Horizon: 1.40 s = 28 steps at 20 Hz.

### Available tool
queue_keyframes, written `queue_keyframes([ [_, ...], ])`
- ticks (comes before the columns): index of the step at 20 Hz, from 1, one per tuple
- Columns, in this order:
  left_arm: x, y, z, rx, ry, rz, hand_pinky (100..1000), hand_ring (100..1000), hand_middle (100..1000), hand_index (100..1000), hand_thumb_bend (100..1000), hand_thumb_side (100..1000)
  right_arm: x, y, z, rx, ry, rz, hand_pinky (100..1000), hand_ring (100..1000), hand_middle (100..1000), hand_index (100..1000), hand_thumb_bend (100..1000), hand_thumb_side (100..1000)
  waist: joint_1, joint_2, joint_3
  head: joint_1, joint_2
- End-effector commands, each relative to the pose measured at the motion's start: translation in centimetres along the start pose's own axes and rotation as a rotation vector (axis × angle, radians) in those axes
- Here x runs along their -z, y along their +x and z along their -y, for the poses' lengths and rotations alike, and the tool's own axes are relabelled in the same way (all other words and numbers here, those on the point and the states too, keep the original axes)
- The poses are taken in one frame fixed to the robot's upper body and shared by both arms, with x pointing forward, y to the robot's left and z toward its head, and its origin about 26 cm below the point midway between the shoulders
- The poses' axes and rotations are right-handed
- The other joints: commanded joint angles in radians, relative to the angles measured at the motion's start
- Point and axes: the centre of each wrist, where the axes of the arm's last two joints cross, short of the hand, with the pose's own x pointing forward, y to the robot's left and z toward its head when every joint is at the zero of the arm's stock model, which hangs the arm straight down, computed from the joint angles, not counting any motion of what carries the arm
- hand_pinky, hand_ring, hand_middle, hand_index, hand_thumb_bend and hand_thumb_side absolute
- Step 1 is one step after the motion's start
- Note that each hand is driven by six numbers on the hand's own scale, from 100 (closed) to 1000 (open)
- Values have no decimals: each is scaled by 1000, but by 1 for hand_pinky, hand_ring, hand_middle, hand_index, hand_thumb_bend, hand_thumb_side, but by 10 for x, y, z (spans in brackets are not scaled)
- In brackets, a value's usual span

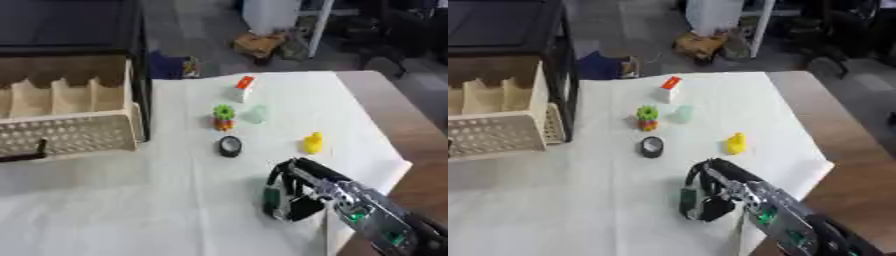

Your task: Pick up objects from table and place into drawer.

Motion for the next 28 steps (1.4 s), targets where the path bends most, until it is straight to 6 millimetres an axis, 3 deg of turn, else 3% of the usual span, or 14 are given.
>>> queue_keyframes([
  [1,3,5,-3,1,2,20,298,380,522,741,100,1000,-1,-5,1,-14,7,-20,545,528,285,675,421,218,3,-11,0,-2,-8],
  [16,3,5,-2,-2,0,20,298,380,522,739,100,1000,0,-7,1,-13,-7,-24,517,498,253,598,389,217,2,-9,1,-5,-12],
  [28,3,5,-2,-3,-1,16,300,380,522,739,100,1000,0,-6,7,-3,-31,-11,498,473,238,573,270,231,0,-10,1,-5,-14],
])
